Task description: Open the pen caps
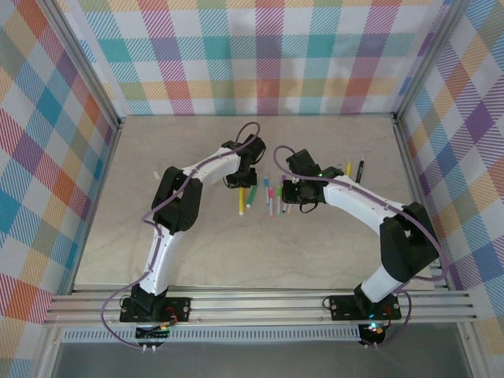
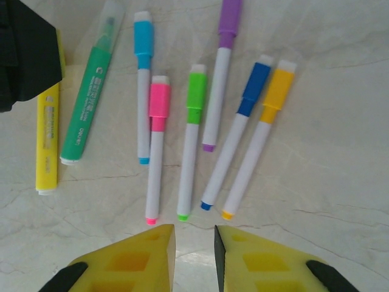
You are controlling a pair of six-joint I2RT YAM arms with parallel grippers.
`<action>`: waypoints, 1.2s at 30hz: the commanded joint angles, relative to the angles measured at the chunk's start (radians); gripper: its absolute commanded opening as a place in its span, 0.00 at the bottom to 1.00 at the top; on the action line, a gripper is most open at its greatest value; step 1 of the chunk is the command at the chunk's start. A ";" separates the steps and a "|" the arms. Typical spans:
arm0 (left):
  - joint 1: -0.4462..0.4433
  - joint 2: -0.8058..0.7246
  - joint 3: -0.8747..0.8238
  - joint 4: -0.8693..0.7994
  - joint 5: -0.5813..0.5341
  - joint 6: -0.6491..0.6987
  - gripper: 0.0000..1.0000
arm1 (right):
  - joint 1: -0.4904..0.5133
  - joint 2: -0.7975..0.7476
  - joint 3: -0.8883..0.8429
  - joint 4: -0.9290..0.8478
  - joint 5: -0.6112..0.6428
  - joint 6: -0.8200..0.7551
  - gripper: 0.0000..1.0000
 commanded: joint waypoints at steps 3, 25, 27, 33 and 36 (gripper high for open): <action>0.032 -0.016 -0.008 -0.037 -0.038 0.017 0.01 | 0.019 0.054 0.025 0.072 -0.128 0.028 0.26; 0.075 -0.243 -0.006 -0.037 0.180 -0.042 0.00 | 0.030 0.246 0.044 0.619 -0.668 0.210 0.59; 0.075 -0.251 -0.007 -0.028 0.208 -0.052 0.00 | 0.030 0.254 0.054 0.636 -0.684 0.220 0.59; 0.075 -0.272 -0.023 0.006 0.288 -0.090 0.00 | 0.031 0.284 0.085 0.657 -0.702 0.236 0.59; 0.075 -0.279 -0.029 0.013 0.291 -0.094 0.00 | 0.031 0.310 0.119 0.640 -0.695 0.240 0.54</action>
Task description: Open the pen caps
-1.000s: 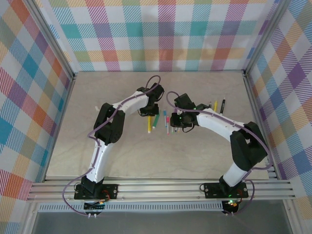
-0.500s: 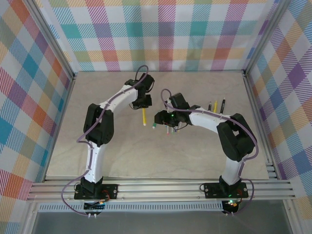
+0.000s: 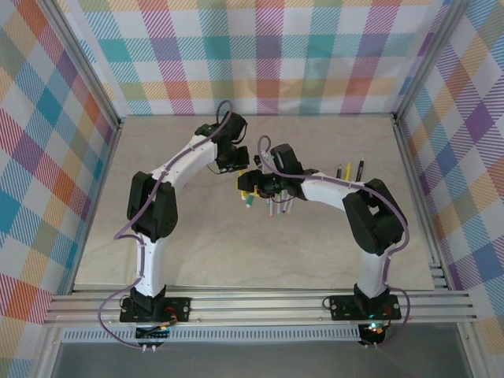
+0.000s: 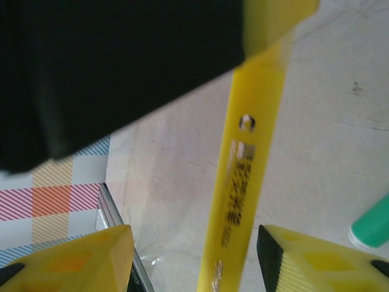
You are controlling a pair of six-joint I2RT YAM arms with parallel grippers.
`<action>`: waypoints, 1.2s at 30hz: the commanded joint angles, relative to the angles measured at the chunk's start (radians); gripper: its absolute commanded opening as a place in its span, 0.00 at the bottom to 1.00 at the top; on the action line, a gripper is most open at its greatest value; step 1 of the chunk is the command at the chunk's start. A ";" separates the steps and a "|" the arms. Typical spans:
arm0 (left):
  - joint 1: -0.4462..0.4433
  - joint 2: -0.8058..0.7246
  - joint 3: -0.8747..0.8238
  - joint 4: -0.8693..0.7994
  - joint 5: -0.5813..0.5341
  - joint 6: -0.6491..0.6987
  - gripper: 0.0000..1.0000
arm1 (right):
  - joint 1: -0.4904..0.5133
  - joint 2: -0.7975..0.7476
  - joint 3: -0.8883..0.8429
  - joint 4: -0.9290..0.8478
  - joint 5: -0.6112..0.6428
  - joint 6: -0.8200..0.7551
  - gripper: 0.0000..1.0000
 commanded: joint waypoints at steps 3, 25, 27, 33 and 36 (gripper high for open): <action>-0.002 -0.054 -0.010 0.006 0.034 -0.022 0.00 | 0.008 0.047 0.078 0.008 -0.017 0.017 0.35; -0.003 -0.055 -0.059 0.023 -0.001 -0.048 0.15 | 0.009 -0.016 -0.023 0.099 -0.088 0.033 0.00; -0.003 -0.052 -0.056 0.020 -0.005 -0.048 0.17 | 0.009 -0.022 -0.025 0.096 -0.087 0.032 0.00; -0.003 -0.040 -0.048 0.014 -0.017 -0.048 0.19 | 0.012 -0.037 -0.033 0.084 -0.092 0.029 0.00; -0.001 -0.033 -0.041 0.012 -0.016 -0.048 0.20 | 0.015 -0.044 -0.039 0.077 -0.093 0.024 0.00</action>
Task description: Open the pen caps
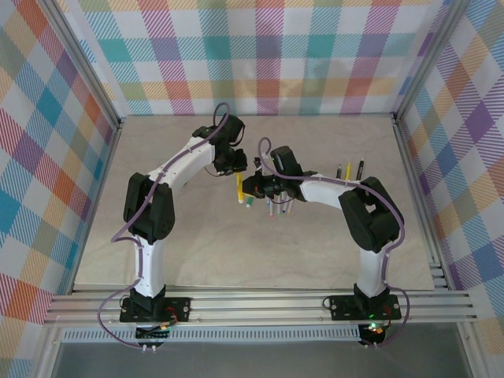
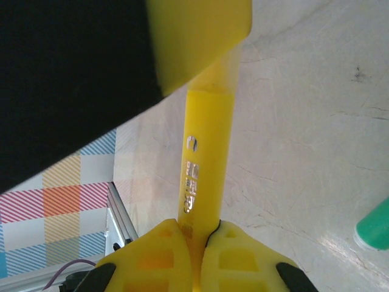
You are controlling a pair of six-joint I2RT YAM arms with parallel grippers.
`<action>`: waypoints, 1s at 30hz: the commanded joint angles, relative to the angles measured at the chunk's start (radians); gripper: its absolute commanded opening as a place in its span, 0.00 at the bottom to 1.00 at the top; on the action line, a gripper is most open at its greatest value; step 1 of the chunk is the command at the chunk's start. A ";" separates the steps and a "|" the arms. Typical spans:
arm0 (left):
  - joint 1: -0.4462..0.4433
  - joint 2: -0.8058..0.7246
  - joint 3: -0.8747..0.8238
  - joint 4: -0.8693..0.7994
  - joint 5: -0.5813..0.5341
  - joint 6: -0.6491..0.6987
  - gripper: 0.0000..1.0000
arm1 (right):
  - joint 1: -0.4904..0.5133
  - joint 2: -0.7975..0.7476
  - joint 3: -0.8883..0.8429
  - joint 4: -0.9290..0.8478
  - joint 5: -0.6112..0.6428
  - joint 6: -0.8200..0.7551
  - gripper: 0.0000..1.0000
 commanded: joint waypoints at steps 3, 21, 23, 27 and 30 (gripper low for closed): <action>-0.006 0.010 0.023 0.007 -0.013 -0.026 0.21 | 0.021 -0.069 -0.018 0.017 -0.059 -0.032 0.00; 0.000 0.036 0.054 -0.009 -0.008 -0.033 0.28 | 0.026 -0.055 -0.029 0.021 -0.055 -0.026 0.00; 0.000 0.034 0.047 -0.006 -0.005 -0.030 0.21 | 0.026 -0.056 -0.023 0.014 -0.050 -0.027 0.00; 0.000 0.030 0.037 0.001 0.011 -0.027 0.13 | 0.024 -0.055 -0.007 -0.006 -0.020 -0.033 0.00; 0.000 0.022 0.024 0.007 0.022 -0.027 0.13 | 0.023 -0.047 0.015 -0.012 -0.009 -0.029 0.00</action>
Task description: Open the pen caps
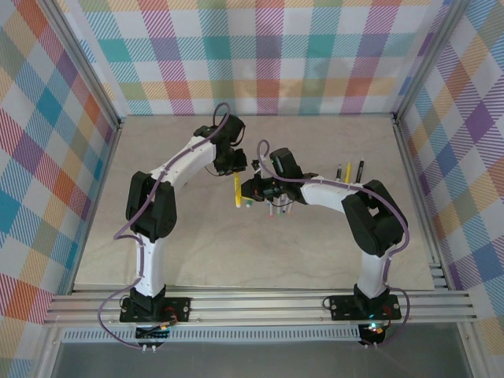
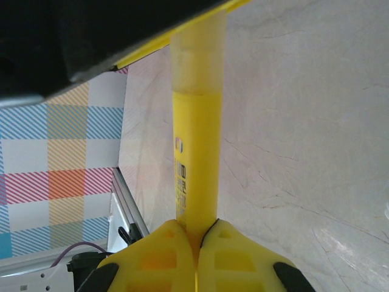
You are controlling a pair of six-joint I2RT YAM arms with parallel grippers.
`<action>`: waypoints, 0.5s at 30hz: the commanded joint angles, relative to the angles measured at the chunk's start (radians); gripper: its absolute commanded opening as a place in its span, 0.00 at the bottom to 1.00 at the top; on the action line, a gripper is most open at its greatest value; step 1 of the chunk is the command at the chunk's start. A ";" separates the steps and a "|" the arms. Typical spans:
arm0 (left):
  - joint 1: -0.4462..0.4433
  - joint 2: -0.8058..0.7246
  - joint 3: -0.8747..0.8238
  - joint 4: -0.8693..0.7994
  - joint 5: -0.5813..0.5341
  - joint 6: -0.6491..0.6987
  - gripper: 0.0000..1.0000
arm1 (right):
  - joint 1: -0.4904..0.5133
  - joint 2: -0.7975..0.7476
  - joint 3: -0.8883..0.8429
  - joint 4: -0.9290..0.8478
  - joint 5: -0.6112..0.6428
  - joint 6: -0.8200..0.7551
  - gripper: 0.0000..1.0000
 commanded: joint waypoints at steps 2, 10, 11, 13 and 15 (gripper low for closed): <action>-0.003 -0.012 -0.011 0.025 0.032 -0.010 0.14 | 0.002 -0.005 0.054 0.003 0.014 -0.009 0.00; -0.001 -0.041 -0.067 0.048 0.023 -0.001 0.00 | 0.000 0.001 0.068 0.007 -0.001 -0.007 0.00; -0.001 -0.049 -0.077 0.061 0.028 -0.006 0.00 | -0.001 0.000 0.067 0.009 -0.006 -0.008 0.04; 0.000 -0.065 -0.089 0.081 0.041 -0.013 0.00 | 0.000 0.003 0.058 0.008 -0.010 -0.009 0.17; 0.003 -0.071 -0.088 0.085 0.053 -0.015 0.00 | 0.000 0.005 0.048 0.013 -0.014 -0.009 0.30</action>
